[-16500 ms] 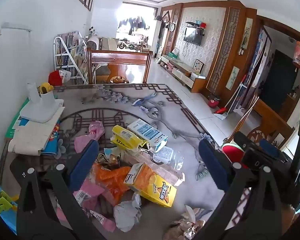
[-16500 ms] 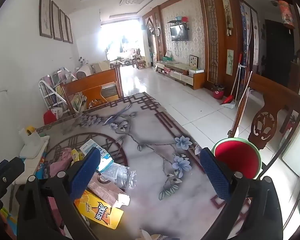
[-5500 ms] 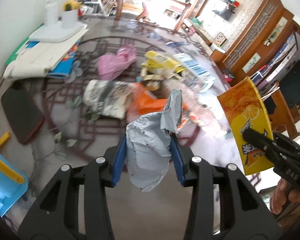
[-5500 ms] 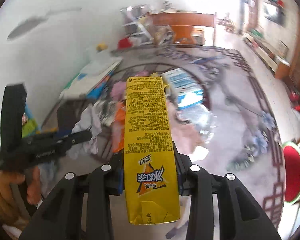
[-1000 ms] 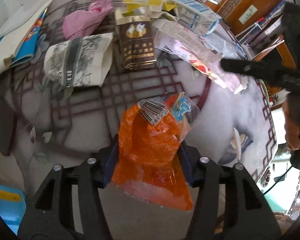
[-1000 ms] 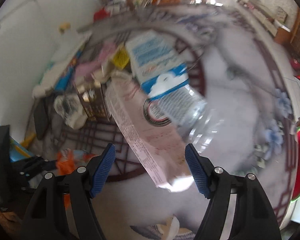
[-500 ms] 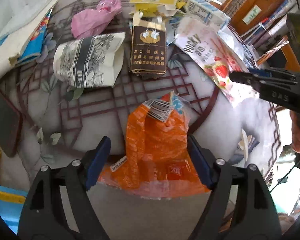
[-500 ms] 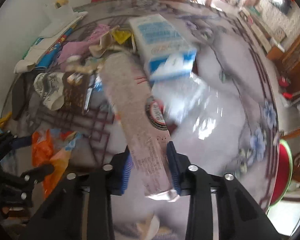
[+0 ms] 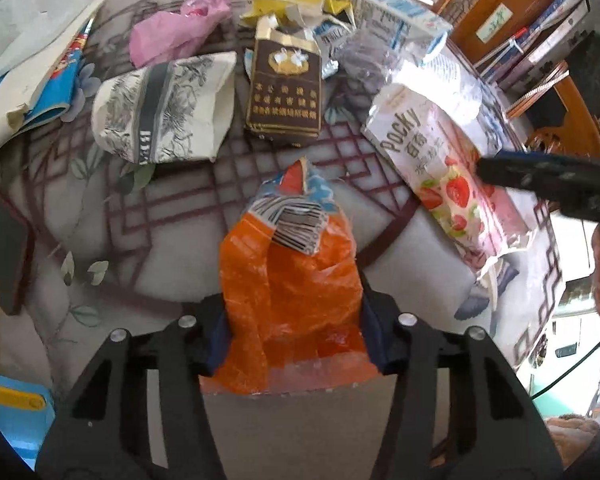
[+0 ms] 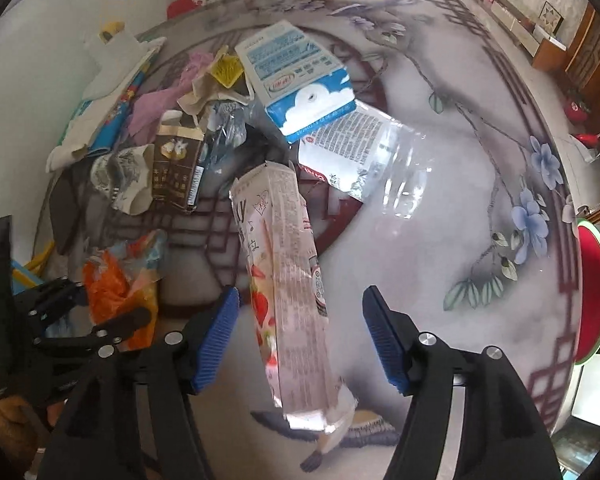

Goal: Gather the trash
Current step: 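Grasp the pink Pocky box with the right gripper, then drop the Pocky box into the red bin while the left drops the orange bag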

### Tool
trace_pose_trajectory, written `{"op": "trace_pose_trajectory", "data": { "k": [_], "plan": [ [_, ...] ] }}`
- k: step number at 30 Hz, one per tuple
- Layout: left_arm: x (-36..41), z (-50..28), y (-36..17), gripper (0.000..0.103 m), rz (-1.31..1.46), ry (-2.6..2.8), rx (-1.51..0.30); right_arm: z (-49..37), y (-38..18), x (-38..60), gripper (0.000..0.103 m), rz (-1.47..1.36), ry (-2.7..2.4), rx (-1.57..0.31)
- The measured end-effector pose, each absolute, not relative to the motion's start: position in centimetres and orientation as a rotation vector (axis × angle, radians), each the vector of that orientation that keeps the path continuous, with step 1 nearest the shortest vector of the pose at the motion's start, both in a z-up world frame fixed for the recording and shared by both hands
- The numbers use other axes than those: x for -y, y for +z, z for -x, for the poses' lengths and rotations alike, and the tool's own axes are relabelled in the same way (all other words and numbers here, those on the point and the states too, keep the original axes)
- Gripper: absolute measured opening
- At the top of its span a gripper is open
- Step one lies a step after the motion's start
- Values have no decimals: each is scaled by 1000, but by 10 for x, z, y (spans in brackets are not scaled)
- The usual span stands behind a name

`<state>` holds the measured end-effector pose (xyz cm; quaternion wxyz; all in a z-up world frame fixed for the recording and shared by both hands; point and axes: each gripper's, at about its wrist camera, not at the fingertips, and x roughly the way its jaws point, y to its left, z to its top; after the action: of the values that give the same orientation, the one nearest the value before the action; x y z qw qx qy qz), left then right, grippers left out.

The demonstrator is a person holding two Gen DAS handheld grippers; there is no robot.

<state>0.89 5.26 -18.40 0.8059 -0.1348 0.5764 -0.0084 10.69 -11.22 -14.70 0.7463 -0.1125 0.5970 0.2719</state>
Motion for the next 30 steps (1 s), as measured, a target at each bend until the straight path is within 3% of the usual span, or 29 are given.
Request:
{"op": "trace_pose_trajectory", "data": {
  "k": [4, 6, 9, 19, 30],
  "plan": [
    [-58, -6, -167, 51, 295, 25, -1177, -105, -168, 106, 58, 242, 590, -1364],
    [-61, -5, -157, 51, 296, 44, -1141, -99, -173, 106, 41, 223, 602, -1375],
    [-61, -5, -142, 51, 304, 60, -1085, -90, -171, 110, 38, 184, 625, -1366],
    [-44, -20, -102, 51, 310, 56, -960, -77, -103, 143, 37, 33, 655, -1156],
    [10, -55, -76, 51, 321, -16, -901, -97, -80, 223, 38, -148, 534, -1096]
  ]
}}
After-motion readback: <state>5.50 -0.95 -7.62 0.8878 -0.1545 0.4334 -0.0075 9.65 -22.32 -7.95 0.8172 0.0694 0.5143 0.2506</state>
